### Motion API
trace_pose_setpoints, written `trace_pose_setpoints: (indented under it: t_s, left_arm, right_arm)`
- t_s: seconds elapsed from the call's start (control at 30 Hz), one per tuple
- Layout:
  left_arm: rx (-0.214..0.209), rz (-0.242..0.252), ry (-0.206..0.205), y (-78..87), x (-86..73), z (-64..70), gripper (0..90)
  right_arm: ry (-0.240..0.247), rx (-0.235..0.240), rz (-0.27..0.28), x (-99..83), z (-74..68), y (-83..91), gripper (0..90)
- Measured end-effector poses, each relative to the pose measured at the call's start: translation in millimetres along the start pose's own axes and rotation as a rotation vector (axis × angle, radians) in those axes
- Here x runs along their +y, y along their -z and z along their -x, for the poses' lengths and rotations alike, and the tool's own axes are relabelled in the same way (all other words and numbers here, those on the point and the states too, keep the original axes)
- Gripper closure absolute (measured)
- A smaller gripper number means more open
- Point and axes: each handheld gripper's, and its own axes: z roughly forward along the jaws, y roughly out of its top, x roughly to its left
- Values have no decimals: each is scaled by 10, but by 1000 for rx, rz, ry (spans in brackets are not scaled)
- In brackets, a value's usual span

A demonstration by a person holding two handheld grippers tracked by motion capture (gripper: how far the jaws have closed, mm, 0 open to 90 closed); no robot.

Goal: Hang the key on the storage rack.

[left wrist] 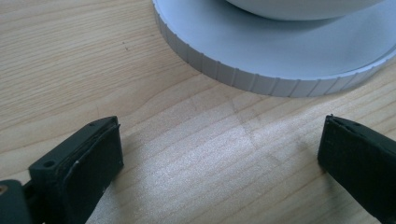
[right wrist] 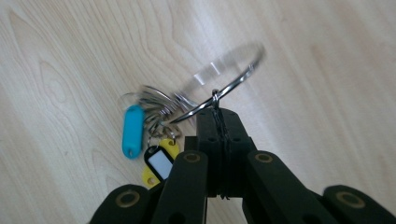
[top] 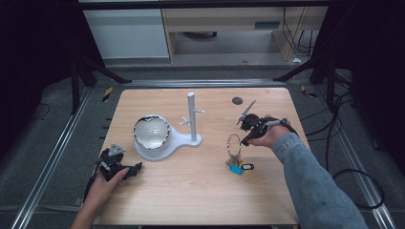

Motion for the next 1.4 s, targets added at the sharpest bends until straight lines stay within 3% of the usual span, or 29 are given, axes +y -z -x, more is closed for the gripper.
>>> trace_pose_setpoints:
  t_s: [0.37,0.53,1.4]
  left_arm:
    - [0,0,1,0,0,1,0]
    - [0,3,3,-1,0,2,0]
    - [0,1,0,-1,0,0,0]
  right_arm:
    - [16,-65,37,232,111,515,890]
    - [23,-77,50,343,136,637,890]
    - [54,-101,73,684,94,898,891]
